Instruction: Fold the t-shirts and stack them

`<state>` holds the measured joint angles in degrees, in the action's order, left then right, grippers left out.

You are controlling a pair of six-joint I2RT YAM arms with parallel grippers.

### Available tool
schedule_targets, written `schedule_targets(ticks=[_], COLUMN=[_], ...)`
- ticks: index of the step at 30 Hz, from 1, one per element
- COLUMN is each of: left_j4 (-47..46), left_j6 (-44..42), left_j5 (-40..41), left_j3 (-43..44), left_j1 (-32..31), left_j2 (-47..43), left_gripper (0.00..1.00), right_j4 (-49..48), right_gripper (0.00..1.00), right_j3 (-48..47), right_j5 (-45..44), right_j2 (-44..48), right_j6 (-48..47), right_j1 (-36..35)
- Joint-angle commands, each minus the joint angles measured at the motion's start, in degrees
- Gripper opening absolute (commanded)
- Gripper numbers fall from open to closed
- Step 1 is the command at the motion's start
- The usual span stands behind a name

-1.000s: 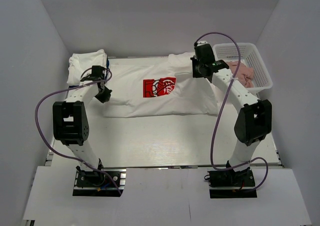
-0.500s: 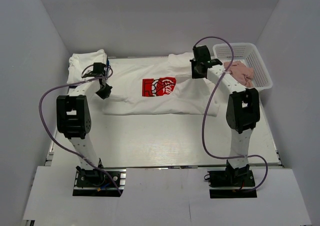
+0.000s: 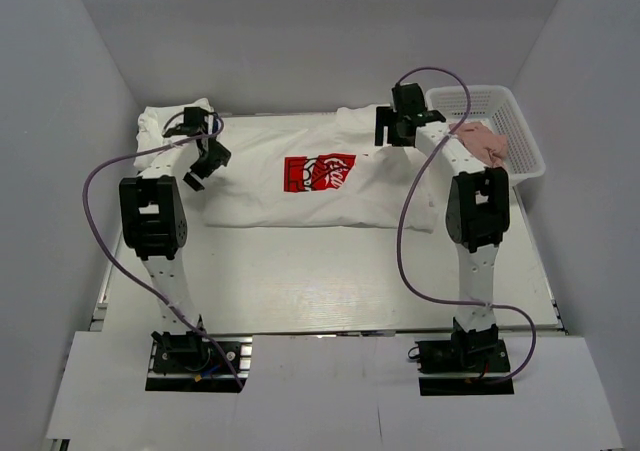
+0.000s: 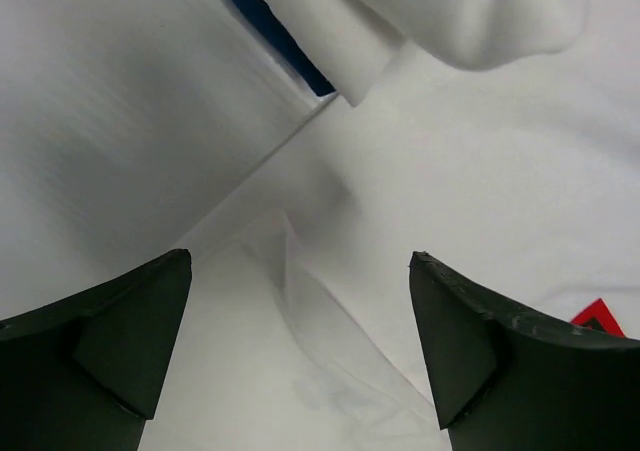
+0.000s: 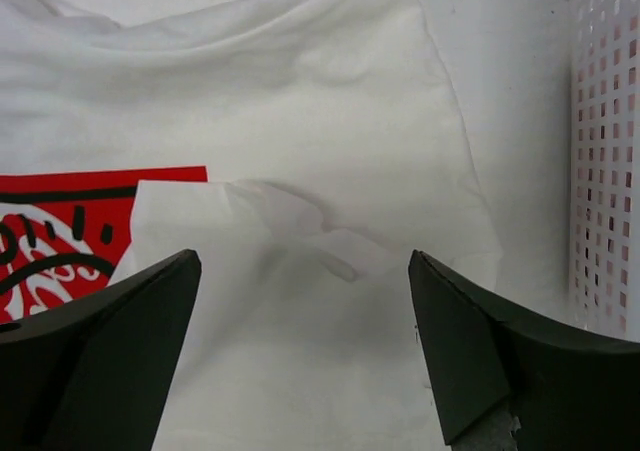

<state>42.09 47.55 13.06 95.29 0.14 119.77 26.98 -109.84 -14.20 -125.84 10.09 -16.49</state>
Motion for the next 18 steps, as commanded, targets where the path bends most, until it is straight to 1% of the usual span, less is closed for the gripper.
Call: schedule_targets(ticks=[1,2,3,4,5,6,7,9,10,13,14,18], left_j4=[1.87,0.90,-0.50,-3.30,-4.11,-5.07,-5.08,-6.13,-6.75,-8.68,-9.73,-10.27], left_j6=[-1.76,-1.76,-3.76,-4.56,-4.57,-6.31,-6.33,-7.47,-7.47,-7.47,-7.47,-7.99], left_j5=[-0.57,-1.10,-3.19,-5.04,-6.71,-12.21,-14.36,-17.27,-17.28,-17.98,-17.98,-14.73], left_j3=[-0.26,-1.58,-4.73,-6.24,-7.38,-9.22,-10.02,-12.56,-13.62,-18.90,-21.08,-24.01], left_j1=[0.39,-0.31,-0.84,-0.85,-0.85,-1.37,-1.37,-2.51,-3.39,-4.18,-4.19,-4.19], left_j2=[-8.31,-9.54,-10.68,-12.26,-12.27,-12.27,-12.27,-11.66,-11.66,-12.44,-12.45,-13.07], left_gripper=[1.00,1.00,1.00,1.00,1.00,1.00,1.00,1.00,1.00,1.00,1.00,1.00], right_j4=[3.06,3.16,3.34,1.86,1.24,0.97,0.10,-2.36,-6.98,-9.14,-8.97,-9.75], right_gripper=[0.90,0.90,0.90,0.90,0.90,0.90,0.90,0.90,0.90,0.90,0.90,0.90], right_j3=[-0.30,2.93,7.40,12.67,15.25,17.45,24.43,29.66,37.26,44.00,44.45,47.17], right_j5=[3.02,4.25,9.14,10.75,13.64,18.28,20.41,22.88,24.29,21.85,21.23,19.48], right_j2=[5.16,9.17,10.78,12.36,15.51,17.80,20.35,24.56,26.94,29.69,29.60,26.63], right_j6=[0.54,1.07,2.90,4.75,5.72,8.69,9.77,12.48,13.02,13.91,13.21,12.41], right_j1=[-0.03,0.05,-0.47,-0.56,-0.73,-1.08,-1.17,-0.91,-0.65,-0.30,-0.38,1.02])
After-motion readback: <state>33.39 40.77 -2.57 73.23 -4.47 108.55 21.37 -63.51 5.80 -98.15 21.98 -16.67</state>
